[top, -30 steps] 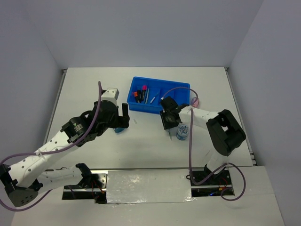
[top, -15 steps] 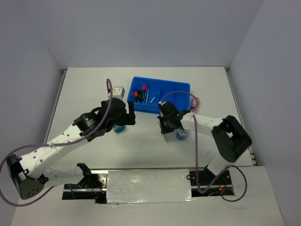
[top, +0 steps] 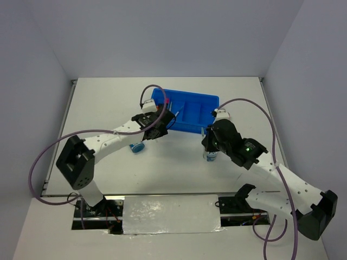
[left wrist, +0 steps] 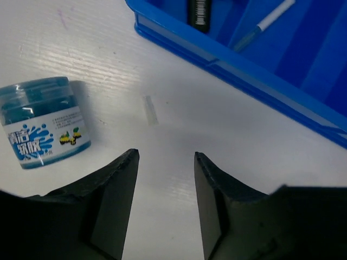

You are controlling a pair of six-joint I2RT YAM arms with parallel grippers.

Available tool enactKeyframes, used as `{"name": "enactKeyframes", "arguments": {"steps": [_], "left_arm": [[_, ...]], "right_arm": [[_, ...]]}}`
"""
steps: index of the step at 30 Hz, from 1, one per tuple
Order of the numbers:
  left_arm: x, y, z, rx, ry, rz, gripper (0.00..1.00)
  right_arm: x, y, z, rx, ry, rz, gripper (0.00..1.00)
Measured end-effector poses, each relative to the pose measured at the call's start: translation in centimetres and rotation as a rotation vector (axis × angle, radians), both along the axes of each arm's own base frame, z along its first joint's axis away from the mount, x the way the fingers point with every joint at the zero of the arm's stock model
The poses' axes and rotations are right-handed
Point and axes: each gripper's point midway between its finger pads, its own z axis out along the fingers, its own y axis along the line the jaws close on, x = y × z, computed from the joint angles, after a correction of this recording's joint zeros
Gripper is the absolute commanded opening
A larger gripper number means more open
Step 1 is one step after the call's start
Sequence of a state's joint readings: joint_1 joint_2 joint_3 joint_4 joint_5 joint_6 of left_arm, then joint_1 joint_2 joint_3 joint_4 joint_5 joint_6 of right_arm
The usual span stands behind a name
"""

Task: Sort the stationery into containers
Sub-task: Pick up the pen cap from the center of the board.

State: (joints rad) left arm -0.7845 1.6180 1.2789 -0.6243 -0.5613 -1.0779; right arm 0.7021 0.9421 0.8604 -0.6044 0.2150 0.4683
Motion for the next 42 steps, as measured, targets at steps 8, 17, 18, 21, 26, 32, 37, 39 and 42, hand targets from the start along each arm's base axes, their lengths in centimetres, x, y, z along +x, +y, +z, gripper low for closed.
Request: {"name": "enactKeyframes", "arguments": {"steps": [8, 17, 18, 21, 26, 32, 37, 39, 42], "left_arm": [[2.7, 0.9, -5.6, 0.066, 0.107, 0.163, 0.51], [2.6, 1.9, -8.5, 0.102, 0.169, 0.213, 0.46], [2.7, 1.9, -8.7, 0.101, 0.173, 0.214, 0.46], [2.8, 1.7, -9.3, 0.091, 0.186, 0.214, 0.45], [2.9, 1.6, -10.5, 0.090, 0.207, 0.214, 0.42], [3.2, 1.2, -11.2, 0.072, 0.218, 0.210, 0.23], [3.2, 1.0, -11.3, 0.057, 0.211, 0.205, 0.00], [2.9, 1.1, -11.1, 0.041, 0.203, 0.200, 0.00], [1.8, 1.4, -10.4, 0.009, 0.200, 0.164, 0.00]], "right_arm": [[-0.9, -1.1, 0.9, 0.013, -0.021, -0.014, 0.00], [-1.6, -1.2, 0.2, 0.014, -0.014, 0.010, 0.00], [-1.6, -1.1, 0.1, 0.014, -0.013, 0.013, 0.00], [-1.8, -1.1, -0.3, 0.009, -0.006, 0.025, 0.00], [-1.9, -0.9, -0.3, 0.010, -0.006, 0.038, 0.00], [-2.1, -0.7, 0.0, 0.020, -0.011, 0.061, 0.00], [-2.3, -0.4, 0.3, 0.034, -0.019, 0.080, 0.00], [-2.3, 0.2, 0.4, 0.058, -0.023, 0.105, 0.00], [-2.5, 1.9, 0.3, 0.124, -0.033, 0.173, 0.00]]}}
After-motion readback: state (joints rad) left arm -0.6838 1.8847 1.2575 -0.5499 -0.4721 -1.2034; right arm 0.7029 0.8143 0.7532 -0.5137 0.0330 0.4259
